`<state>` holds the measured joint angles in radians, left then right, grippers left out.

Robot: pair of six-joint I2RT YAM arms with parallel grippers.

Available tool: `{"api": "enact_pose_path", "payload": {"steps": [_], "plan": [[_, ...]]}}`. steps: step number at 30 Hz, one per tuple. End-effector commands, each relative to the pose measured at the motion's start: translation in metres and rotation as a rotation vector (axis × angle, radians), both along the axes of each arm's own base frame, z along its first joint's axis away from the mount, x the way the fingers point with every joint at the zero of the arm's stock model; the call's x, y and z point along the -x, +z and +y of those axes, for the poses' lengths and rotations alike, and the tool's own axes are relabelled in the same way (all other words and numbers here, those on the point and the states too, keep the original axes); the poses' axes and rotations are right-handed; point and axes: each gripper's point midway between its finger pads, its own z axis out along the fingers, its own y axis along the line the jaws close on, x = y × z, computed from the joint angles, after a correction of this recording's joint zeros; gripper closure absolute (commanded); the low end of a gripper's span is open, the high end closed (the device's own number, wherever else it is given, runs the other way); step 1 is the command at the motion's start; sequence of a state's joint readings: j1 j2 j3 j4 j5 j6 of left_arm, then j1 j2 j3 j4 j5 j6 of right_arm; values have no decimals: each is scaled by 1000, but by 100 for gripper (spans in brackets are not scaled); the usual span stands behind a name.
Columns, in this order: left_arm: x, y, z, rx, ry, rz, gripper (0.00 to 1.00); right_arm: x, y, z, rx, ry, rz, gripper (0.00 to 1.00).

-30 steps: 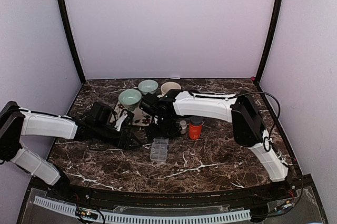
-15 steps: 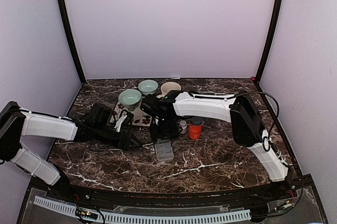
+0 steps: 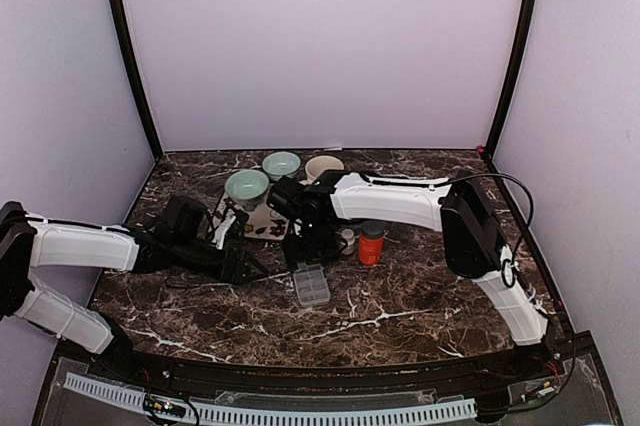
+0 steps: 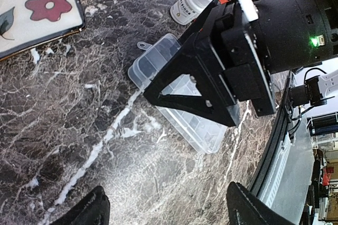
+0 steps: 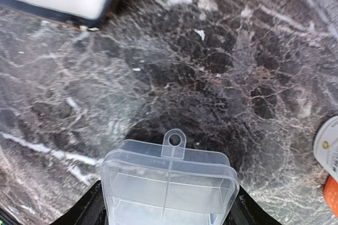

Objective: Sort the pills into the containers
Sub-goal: Pick up the pill container from the center of the board.

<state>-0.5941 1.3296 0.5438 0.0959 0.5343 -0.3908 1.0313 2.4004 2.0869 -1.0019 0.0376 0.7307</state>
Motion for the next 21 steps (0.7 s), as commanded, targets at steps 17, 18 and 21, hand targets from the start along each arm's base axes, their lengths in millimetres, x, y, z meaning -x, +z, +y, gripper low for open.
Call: {"api": "enact_pose_path", "payload": {"steps": [17,18,21], "plan": [[-24,43,-28,174,33,-40,18,-42,127,35,-317,4,-168,72],[-25,45,-29,182,35,-42,18,-43,128,36,-322,1,-171,72],[-27,50,-30,195,39,-51,18,-44,129,37,-331,-5,-172,72]]}}
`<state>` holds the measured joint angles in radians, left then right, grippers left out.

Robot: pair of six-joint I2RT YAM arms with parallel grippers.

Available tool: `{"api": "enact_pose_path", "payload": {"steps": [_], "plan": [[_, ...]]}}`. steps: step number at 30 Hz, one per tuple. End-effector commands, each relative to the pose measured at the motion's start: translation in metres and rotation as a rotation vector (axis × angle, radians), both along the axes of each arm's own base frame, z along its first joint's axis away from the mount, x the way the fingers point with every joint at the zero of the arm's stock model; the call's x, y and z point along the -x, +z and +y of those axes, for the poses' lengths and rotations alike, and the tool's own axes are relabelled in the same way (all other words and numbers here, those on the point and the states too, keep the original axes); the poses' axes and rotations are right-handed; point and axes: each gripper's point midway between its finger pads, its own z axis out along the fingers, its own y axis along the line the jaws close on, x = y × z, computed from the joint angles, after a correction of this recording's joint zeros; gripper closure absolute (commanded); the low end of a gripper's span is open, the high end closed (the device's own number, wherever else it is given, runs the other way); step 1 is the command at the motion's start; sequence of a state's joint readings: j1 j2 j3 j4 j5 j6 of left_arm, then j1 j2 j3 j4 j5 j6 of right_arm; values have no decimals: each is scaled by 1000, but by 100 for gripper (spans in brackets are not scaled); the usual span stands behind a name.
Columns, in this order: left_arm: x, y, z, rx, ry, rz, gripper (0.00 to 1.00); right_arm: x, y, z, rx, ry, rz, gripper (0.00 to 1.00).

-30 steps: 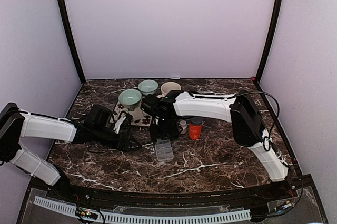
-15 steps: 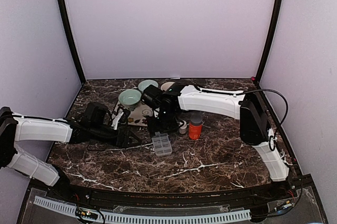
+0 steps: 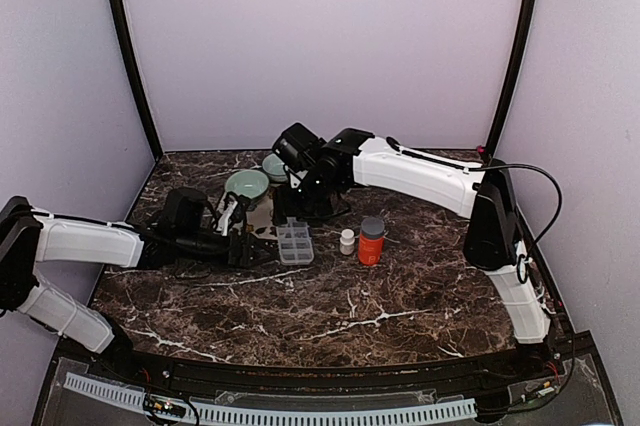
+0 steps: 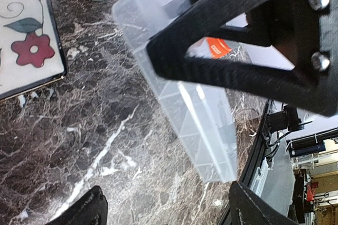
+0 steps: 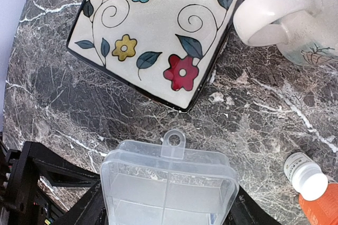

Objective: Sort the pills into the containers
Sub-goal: Pick up the pill container from the center of the board, then pass from the right arm to the left

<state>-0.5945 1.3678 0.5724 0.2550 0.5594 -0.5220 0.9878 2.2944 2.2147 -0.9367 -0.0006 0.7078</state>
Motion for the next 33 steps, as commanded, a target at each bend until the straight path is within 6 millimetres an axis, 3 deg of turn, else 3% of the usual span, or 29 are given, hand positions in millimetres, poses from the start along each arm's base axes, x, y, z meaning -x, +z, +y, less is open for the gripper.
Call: {"api": "enact_pose_path", "payload": {"steps": [1,17,24,33], "plan": [[-6,23,-11,66,-12,-43,18,-6,24,8,-67,2,-38,72],[-24,27,-30,114,-8,-32,21,-8,26,12,-88,-1,-34,72],[-16,26,-47,135,-48,-16,29,-8,28,12,-97,-6,-35,72],[-17,32,-48,141,-36,-35,42,-7,25,10,-93,-8,-32,72]]}}
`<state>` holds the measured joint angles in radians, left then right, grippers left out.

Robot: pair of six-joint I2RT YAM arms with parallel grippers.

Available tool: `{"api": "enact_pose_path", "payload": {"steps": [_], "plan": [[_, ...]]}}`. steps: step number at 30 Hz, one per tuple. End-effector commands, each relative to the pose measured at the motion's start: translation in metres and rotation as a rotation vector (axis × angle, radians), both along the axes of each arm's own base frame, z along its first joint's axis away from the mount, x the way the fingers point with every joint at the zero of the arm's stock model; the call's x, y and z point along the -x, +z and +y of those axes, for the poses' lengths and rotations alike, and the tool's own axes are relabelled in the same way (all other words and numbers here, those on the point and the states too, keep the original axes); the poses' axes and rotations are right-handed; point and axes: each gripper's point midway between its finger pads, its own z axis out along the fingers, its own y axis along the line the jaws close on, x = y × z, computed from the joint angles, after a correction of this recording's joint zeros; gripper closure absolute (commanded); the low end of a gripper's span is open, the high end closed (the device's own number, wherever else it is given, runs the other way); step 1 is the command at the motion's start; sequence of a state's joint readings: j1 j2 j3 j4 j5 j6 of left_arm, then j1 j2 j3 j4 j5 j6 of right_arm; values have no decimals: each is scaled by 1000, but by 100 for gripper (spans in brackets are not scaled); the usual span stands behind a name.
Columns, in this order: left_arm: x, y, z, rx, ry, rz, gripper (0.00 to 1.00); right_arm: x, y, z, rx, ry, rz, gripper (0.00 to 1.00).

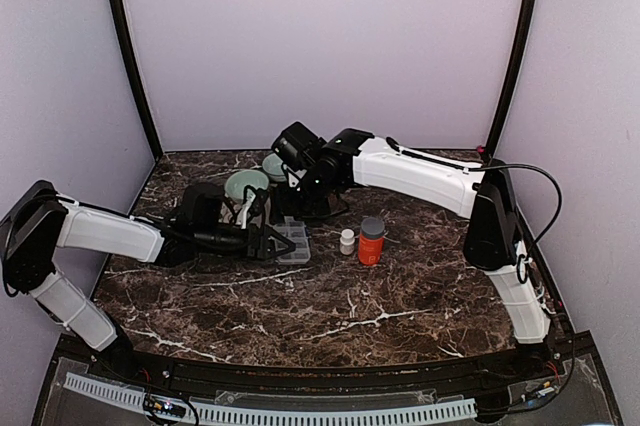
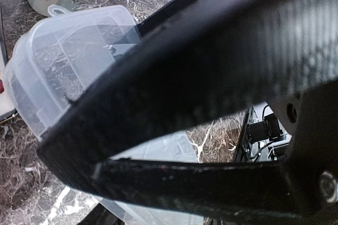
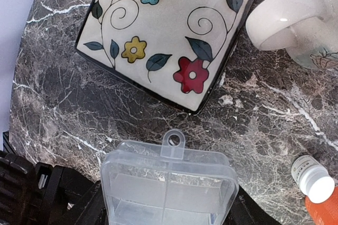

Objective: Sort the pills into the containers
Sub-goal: Pass from the right arm to the left

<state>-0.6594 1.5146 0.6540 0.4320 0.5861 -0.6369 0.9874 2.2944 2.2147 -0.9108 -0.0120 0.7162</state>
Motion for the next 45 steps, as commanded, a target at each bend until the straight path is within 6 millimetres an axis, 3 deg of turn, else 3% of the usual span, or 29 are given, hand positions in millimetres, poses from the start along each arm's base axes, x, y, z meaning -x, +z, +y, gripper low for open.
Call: {"api": "enact_pose_path", "payload": {"steps": [1,15,18,23,28,30,45], "plan": [[-5,19,-5,37,2,-52,44,-5,22,4,-62,-8,-29,72],[-1,18,-5,52,-5,-34,73,-6,22,3,-65,-10,-30,72],[-1,18,-6,55,-7,-34,83,-6,22,3,-64,-11,-33,71],[-2,21,-6,57,-8,-34,100,-5,22,0,-58,-5,-37,61],[-3,23,-7,54,-10,-35,100,-4,29,-6,-61,9,-67,33],[-4,23,-7,52,-8,-33,100,-3,34,-10,-64,10,-88,28],[-13,43,-19,75,-36,-68,100,5,62,-62,-63,-10,-188,16]]}}
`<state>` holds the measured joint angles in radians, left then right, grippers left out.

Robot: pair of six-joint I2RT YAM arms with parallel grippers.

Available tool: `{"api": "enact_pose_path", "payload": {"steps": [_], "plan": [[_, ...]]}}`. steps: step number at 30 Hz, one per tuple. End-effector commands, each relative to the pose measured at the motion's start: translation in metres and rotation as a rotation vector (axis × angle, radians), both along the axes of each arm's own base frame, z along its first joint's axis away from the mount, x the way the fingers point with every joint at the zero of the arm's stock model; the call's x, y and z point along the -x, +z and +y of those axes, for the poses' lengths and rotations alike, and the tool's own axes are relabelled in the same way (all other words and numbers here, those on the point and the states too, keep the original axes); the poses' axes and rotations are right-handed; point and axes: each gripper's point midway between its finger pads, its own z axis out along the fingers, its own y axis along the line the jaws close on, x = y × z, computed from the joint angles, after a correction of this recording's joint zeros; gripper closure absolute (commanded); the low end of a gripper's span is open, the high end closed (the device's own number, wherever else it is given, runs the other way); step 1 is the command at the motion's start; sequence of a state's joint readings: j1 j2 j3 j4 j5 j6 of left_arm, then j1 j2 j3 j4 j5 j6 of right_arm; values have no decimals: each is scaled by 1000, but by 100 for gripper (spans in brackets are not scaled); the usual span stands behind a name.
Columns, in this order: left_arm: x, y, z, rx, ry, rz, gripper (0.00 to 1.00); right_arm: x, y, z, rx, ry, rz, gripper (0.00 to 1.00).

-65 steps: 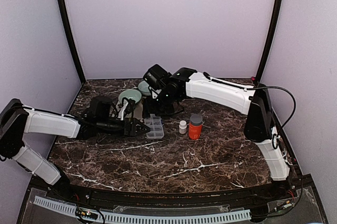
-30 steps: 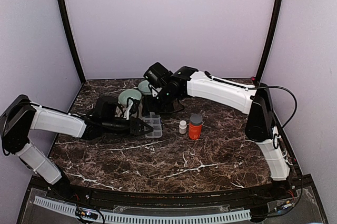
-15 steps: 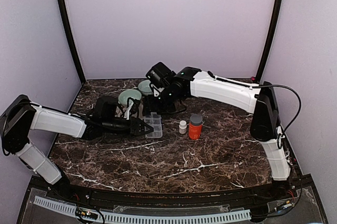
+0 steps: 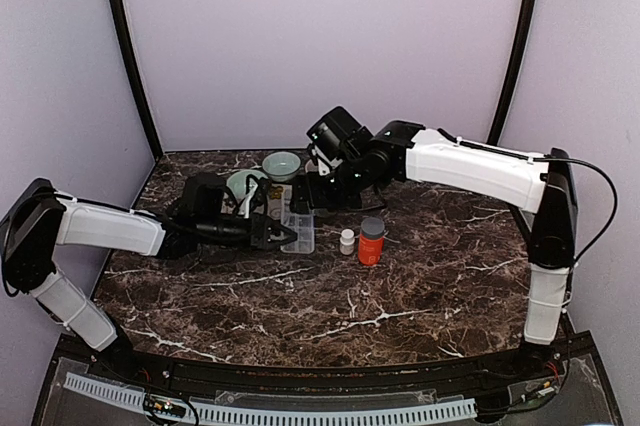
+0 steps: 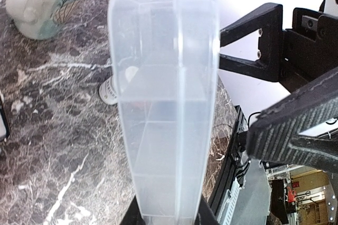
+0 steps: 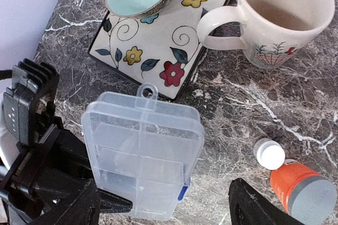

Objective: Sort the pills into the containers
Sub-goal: Pass from the right arm to the left

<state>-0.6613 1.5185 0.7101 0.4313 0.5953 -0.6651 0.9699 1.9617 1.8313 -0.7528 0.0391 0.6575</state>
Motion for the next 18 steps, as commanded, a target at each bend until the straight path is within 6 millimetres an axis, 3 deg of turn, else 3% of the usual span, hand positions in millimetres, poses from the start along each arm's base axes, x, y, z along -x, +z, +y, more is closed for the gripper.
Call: {"api": "enact_pose_path", "payload": {"steps": [1,4,10,13,18], "plan": [[-5,23,-10,31,-42,-62,100,-7,19,-15,-18,-15,-76,16],[-9,34,-13,26,-59,-98,100,-4,28,-29,-22,-14,-106,15],[-10,58,-17,96,-154,-114,100,-1,66,-53,-182,5,-183,16],[-19,73,-8,185,-182,-102,100,5,82,-61,-279,33,-208,18],[-14,94,-4,328,-291,-51,100,9,82,-66,-362,55,-192,22]]}}
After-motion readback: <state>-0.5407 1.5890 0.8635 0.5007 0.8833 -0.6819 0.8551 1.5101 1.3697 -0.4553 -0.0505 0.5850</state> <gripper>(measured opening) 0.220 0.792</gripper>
